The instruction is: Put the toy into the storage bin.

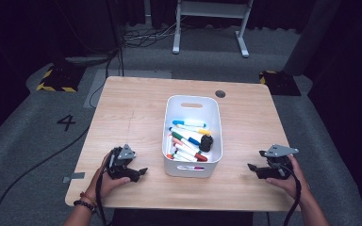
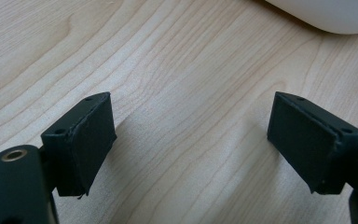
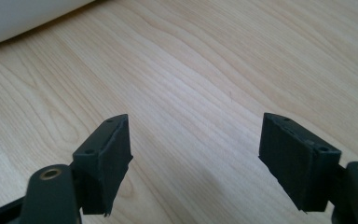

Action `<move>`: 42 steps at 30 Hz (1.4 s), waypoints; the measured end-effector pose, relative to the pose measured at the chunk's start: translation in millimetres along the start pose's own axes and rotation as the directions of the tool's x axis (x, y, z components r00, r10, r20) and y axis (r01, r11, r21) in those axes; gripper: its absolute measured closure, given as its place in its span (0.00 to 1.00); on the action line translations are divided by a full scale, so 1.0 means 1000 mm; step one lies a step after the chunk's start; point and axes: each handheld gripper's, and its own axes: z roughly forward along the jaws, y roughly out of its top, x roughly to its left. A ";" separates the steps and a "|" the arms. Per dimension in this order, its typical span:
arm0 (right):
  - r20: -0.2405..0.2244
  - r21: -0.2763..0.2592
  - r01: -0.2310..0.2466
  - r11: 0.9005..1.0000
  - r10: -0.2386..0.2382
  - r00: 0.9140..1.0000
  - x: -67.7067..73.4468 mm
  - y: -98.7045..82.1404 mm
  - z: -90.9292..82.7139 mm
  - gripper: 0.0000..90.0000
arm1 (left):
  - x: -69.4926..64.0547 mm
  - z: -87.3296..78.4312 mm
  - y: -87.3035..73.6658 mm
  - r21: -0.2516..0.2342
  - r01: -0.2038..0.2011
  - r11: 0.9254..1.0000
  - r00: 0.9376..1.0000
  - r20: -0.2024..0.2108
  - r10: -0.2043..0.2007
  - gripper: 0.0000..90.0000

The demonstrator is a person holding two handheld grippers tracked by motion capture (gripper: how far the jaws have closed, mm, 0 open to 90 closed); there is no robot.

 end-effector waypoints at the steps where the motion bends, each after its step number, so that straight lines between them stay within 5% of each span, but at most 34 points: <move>1: 0.002 0.001 -0.002 1.000 0.002 1.000 -0.001 -0.003 0.000 0.28 | 0.000 0.000 0.000 0.000 0.000 1.000 1.000 0.000 0.000 0.17; 16: -0.002 -0.025 -0.121 0.992 0.121 0.993 -0.011 -0.039 -0.006 0.27 | 0.000 0.000 0.000 -0.001 0.001 1.000 1.000 -0.001 -0.001 0.17; 23: 0.030 -0.056 -0.196 0.979 0.198 0.980 -0.016 -0.061 -0.008 0.26 | 0.000 0.000 0.000 -0.002 0.000 1.000 1.000 -0.002 0.000 0.17; 42: 0.046 -0.051 -0.198 0.979 0.200 0.979 -0.015 -0.061 -0.008 0.24 | 0.000 0.000 0.000 0.002 -0.005 1.000 1.000 -0.001 0.005 0.17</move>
